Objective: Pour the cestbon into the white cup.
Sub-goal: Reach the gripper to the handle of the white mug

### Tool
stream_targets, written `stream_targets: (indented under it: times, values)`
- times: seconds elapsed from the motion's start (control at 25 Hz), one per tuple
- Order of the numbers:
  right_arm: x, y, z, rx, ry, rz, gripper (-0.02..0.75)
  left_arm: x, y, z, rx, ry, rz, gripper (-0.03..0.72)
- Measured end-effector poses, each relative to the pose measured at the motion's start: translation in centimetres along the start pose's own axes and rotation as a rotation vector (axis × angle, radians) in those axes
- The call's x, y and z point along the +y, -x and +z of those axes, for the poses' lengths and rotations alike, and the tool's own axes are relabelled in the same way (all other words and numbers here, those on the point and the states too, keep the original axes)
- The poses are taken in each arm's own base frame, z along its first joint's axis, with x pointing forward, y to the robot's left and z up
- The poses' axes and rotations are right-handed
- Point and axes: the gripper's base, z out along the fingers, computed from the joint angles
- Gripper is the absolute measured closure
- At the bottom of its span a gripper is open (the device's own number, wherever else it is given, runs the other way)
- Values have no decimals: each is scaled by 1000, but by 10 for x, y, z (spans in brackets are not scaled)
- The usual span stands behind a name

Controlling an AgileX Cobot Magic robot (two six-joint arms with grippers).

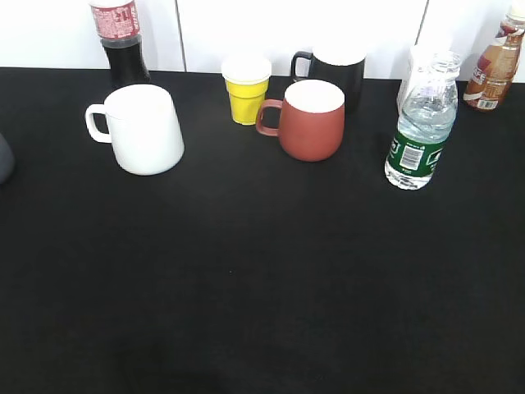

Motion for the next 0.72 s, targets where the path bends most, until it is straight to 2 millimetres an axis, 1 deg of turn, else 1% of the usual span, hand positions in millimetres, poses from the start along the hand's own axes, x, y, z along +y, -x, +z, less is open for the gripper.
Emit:
stream_targets:
  times: [0.28, 0.32, 0.36, 0.4, 0.44, 0.48, 0.52, 0.56, 0.6, 0.64, 0.72]
  values:
    - [0, 0, 0, 0, 0, 0, 246, 0, 0, 0, 0, 3, 1, 459]
    - [0, 0, 0, 0, 0, 0, 246, 0, 0, 0, 0, 3, 1, 449]
    - [0, 0, 0, 0, 0, 0, 246, 0, 1, 1, 0, 3, 1, 396]
    - [0, 0, 0, 0, 0, 0, 246, 1, 7, 5, 16, 0, -5, 303]
    - [0, 0, 0, 0, 0, 0, 246, 3, 19, 9, 5, 3, -12, 188]
    - [0, 0, 0, 0, 0, 0, 246, 7, 41, 14, -39, 14, -19, 122]
    - [0, 0, 0, 0, 0, 0, 246, 11, 64, 20, -92, 27, -25, 101]
    - [0, 0, 0, 0, 0, 0, 246, 16, 90, 29, -168, 46, -32, 96]
    - [0, 0, 0, 0, 0, 0, 246, 22, 114, 45, -221, 64, -41, 97]
    - [0, 0, 0, 0, 0, 0, 246, 28, 132, 62, -279, 86, -49, 97]
    - [0, 0, 0, 0, 0, 0, 246, 38, 147, 107, -289, 111, -62, 98]
